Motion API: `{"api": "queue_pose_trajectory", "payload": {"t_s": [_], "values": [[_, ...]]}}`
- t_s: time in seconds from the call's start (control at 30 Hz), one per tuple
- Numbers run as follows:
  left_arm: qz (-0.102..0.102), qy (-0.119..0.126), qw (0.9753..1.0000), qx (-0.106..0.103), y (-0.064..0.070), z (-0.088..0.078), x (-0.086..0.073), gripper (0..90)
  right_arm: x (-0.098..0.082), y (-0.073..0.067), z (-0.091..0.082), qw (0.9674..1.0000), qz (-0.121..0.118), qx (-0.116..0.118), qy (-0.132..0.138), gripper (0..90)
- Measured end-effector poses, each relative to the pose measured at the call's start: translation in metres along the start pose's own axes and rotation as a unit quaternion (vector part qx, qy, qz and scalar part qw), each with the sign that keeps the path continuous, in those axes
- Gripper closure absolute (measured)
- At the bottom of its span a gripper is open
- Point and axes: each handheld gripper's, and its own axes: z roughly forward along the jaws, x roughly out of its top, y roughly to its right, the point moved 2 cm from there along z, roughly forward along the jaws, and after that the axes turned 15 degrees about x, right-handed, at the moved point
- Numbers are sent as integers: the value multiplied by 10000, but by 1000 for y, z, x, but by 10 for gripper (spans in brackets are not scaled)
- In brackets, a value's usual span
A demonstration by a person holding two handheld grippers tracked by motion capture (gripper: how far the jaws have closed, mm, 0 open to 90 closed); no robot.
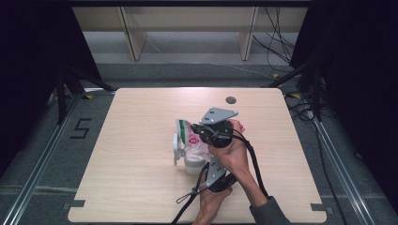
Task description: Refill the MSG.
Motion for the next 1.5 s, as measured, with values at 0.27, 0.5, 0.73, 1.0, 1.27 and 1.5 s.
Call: {"api": "queue_pose_trajectory", "payload": {"t_s": [0.27,0.5,0.73,1.0,1.27,1.5], "values": [[-63,-13,10000,-1,-1,0,0,748,0,1,1,9999,-27,-54,80,900],[-69,-26,10000,32,-2,0,1,748,2,0,4,10000,-69,-2,-15,900],[-82,15,10000,11,-1,0,-1,748,1,0,5,10000,-55,-12,-53,900],[-75,11,10000,8,-2,0,0,748,2,-1,2,10000,13,-55,39,900],[-70,7,10000,35,-3,-1,0,748,2,0,2,10000,-40,5,59,900],[-496,219,9985,-34,4,2,1,748,1,0,2,10000,-29,7,56,900]]}}
